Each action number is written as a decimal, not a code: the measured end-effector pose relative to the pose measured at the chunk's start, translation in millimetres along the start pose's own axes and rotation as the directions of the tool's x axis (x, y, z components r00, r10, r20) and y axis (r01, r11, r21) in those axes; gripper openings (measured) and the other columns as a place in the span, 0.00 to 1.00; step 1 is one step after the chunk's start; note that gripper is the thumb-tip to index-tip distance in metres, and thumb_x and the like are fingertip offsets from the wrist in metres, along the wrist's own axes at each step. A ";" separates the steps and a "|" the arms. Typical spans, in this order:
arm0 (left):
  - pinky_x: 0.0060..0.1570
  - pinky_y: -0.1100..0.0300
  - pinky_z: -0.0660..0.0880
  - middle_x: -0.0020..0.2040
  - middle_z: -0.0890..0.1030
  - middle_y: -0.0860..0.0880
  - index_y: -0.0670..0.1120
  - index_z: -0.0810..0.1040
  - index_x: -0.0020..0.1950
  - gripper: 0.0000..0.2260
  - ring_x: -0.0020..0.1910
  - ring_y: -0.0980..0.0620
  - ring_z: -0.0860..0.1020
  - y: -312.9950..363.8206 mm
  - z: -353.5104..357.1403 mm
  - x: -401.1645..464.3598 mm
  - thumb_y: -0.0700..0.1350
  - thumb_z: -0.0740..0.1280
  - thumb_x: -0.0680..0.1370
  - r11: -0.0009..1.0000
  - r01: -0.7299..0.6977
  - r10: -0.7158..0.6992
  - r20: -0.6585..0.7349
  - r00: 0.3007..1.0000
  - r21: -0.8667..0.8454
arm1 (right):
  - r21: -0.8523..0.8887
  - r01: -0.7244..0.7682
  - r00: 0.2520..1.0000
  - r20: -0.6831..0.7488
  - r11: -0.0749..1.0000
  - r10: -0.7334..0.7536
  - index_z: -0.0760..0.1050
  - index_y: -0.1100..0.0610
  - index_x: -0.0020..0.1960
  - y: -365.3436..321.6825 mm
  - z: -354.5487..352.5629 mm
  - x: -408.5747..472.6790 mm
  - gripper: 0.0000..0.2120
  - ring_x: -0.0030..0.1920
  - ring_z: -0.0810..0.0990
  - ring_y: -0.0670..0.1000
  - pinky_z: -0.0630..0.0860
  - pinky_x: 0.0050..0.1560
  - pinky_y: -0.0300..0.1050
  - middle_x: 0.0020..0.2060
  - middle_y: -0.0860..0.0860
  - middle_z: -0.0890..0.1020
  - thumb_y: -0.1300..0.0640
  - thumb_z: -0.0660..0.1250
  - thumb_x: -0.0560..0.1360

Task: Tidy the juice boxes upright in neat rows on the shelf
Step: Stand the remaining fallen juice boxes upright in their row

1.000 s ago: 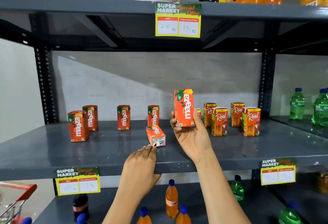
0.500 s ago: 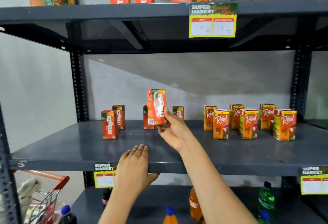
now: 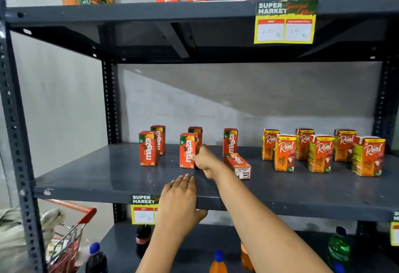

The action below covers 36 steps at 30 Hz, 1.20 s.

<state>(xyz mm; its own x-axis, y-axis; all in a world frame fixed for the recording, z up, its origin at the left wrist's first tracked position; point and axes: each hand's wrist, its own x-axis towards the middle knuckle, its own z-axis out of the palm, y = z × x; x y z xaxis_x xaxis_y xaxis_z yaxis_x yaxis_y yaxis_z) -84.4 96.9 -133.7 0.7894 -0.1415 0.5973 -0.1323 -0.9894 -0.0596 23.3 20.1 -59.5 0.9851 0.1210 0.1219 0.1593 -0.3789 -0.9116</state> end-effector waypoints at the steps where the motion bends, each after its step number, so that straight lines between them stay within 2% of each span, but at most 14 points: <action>1: 0.72 0.54 0.55 0.76 0.62 0.47 0.45 0.59 0.74 0.36 0.74 0.51 0.59 0.1 -0.2 -0.1 0.61 0.63 0.72 1.000 0.001 -0.001 -0.003 1.000 0.004 | -0.055 0.011 1.000 -0.004 0.998 -0.011 0.66 0.62 0.67 -0.3 -0.3 -1.9 0.17 0.63 0.75 0.58 0.73 0.63 0.52 0.65 0.59 0.75 0.62 0.62 0.79; 6: 0.72 0.54 0.54 0.76 0.61 0.48 0.46 0.58 0.75 0.37 0.74 0.51 0.58 0.0 1.3 -0.3 0.63 0.63 0.71 1.000 0.003 -0.003 -0.014 1.000 -0.008 | -0.505 0.206 0.963 -0.048 0.838 -0.266 0.60 0.59 0.70 -4.8 -27.2 -24.7 0.27 0.65 0.73 0.59 0.73 0.60 0.52 0.67 0.59 0.71 0.55 0.67 0.76; 8: 0.72 0.53 0.53 0.76 0.60 0.48 0.46 0.57 0.75 0.42 0.75 0.51 0.57 1.0 -0.3 1.7 0.68 0.62 0.69 1.000 0.007 -0.007 0.003 1.000 -0.017 | -0.663 0.077 0.961 -0.149 0.745 -0.232 0.62 0.57 0.71 -2.8 -56.6 -32.8 0.30 0.66 0.71 0.60 0.72 0.61 0.55 0.68 0.58 0.70 0.47 0.67 0.74; 10: 0.73 0.50 0.53 0.76 0.60 0.47 0.46 0.57 0.75 0.45 0.75 0.50 0.57 9.0 -2.2 7.1 0.73 0.60 0.67 0.999 -0.024 0.025 0.029 0.999 -0.036 | -0.753 -0.135 0.982 -0.189 0.644 -0.016 0.65 0.57 0.70 -0.5 -89.0 -39.5 0.32 0.64 0.73 0.59 0.74 0.60 0.54 0.66 0.57 0.72 0.42 0.67 0.72; 12: 0.73 0.49 0.52 0.76 0.60 0.48 0.47 0.57 0.75 0.45 0.75 0.51 0.56 22.1 -2.4 12.1 0.74 0.60 0.67 0.994 -0.085 0.087 0.031 0.996 -0.073 | -0.678 -0.226 0.971 -0.105 0.700 0.213 0.67 0.59 0.67 1.8 -109.9 -41.8 0.29 0.57 0.77 0.57 0.77 0.54 0.50 0.59 0.56 0.76 0.45 0.69 0.72; 14: 0.73 0.50 0.53 0.76 0.62 0.49 0.48 0.58 0.75 0.44 0.74 0.52 0.58 32.0 0.3 13.6 0.73 0.61 0.67 0.990 -0.107 0.108 0.005 0.994 -0.095 | -0.483 -0.265 0.957 -0.028 0.835 0.287 0.67 0.58 0.63 5.0 -117.4 -39.7 0.25 0.52 0.77 0.55 0.81 0.49 0.48 0.54 0.55 0.74 0.51 0.72 0.71; 16: 0.71 0.53 0.56 0.75 0.64 0.51 0.49 0.60 0.74 0.43 0.73 0.53 0.61 33.9 4.4 12.3 0.73 0.60 0.66 0.992 -0.088 0.085 -0.035 0.996 -0.093 | -0.361 -0.289 0.952 -0.015 0.887 0.305 0.69 0.58 0.61 9.4 -119.9 -34.0 0.26 0.49 0.79 0.53 0.82 0.49 0.47 0.50 0.55 0.76 0.55 0.76 0.68; 18: 0.69 0.54 0.58 0.74 0.65 0.52 0.50 0.61 0.73 0.42 0.72 0.54 0.63 32.9 7.0 10.0 0.73 0.59 0.66 0.993 -0.071 0.065 -0.062 0.996 -0.095 | -0.330 -0.320 0.940 0.006 0.888 0.341 0.70 0.59 0.62 13.5 -119.7 -28.4 0.28 0.44 0.78 0.51 0.82 0.50 0.46 0.48 0.56 0.76 0.55 0.78 0.66; 21: 0.68 0.54 0.58 0.74 0.64 0.52 0.50 0.61 0.74 0.42 0.72 0.54 0.62 33.2 8.0 9.6 0.73 0.59 0.66 0.994 -0.072 0.066 -0.066 0.996 -0.086 | -0.468 -0.335 0.922 0.018 0.818 0.388 0.66 0.60 0.68 13.9 -114.2 -21.1 0.33 0.44 0.77 0.51 0.78 0.54 0.43 0.53 0.57 0.73 0.52 0.76 0.68; 25: 0.68 0.54 0.58 0.75 0.64 0.53 0.51 0.60 0.74 0.42 0.73 0.54 0.62 33.0 8.1 10.0 0.73 0.58 0.66 0.994 -0.073 0.068 -0.058 0.996 -0.085 | -0.568 -0.346 0.900 0.023 0.747 0.434 0.63 0.58 0.71 6.1 -113.3 -21.5 0.37 0.39 0.77 0.50 0.78 0.34 0.38 0.59 0.57 0.72 0.49 0.74 0.68; 27: 0.68 0.54 0.59 0.75 0.64 0.53 0.51 0.61 0.74 0.42 0.73 0.54 0.62 32.6 8.7 9.7 0.73 0.59 0.66 0.993 -0.075 0.069 -0.062 0.996 -0.092 | -0.482 -0.359 0.897 0.058 0.799 0.438 0.64 0.58 0.70 3.2 -119.7 -22.1 0.37 0.47 0.79 0.54 0.81 0.31 0.40 0.65 0.59 0.71 0.49 0.76 0.67; 29: 0.68 0.54 0.59 0.75 0.64 0.53 0.51 0.61 0.74 0.42 0.72 0.54 0.62 32.5 9.6 9.4 0.73 0.59 0.66 0.993 -0.077 0.071 -0.071 0.995 -0.094 | -0.379 -0.362 0.900 0.096 0.852 0.425 0.67 0.60 0.68 0.1 -126.1 -24.1 0.33 0.57 0.79 0.58 0.84 0.39 0.45 0.66 0.60 0.71 0.52 0.76 0.68; 31: 0.68 0.54 0.59 0.75 0.64 0.53 0.51 0.61 0.74 0.42 0.72 0.54 0.62 32.3 10.2 9.2 0.73 0.59 0.66 0.992 -0.077 0.070 -0.074 0.995 -0.095 | -0.302 -0.371 0.900 0.117 0.878 0.421 0.71 0.63 0.63 -3.3 -128.5 -28.2 0.27 0.58 0.79 0.58 0.83 0.45 0.47 0.63 0.61 0.74 0.57 0.76 0.69; 36: 0.67 0.55 0.59 0.75 0.64 0.53 0.51 0.61 0.74 0.42 0.73 0.55 0.62 31.5 10.6 9.4 0.73 0.58 0.67 0.993 -0.082 0.076 -0.077 0.994 -0.083 | -0.278 -0.366 0.904 0.118 0.888 0.410 0.71 0.61 0.57 -4.6 -111.7 -32.5 0.25 0.43 0.80 0.51 0.82 0.31 0.40 0.49 0.56 0.76 0.60 0.78 0.65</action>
<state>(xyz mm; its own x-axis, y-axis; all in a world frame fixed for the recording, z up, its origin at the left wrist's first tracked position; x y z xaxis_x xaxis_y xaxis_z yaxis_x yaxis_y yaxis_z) -74.8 64.1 -138.4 0.7287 -0.2134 0.6507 -0.2464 -0.9683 -0.0417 -2.3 -84.5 -15.4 0.9488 0.0623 -0.3097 -0.2013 -0.6362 -0.7448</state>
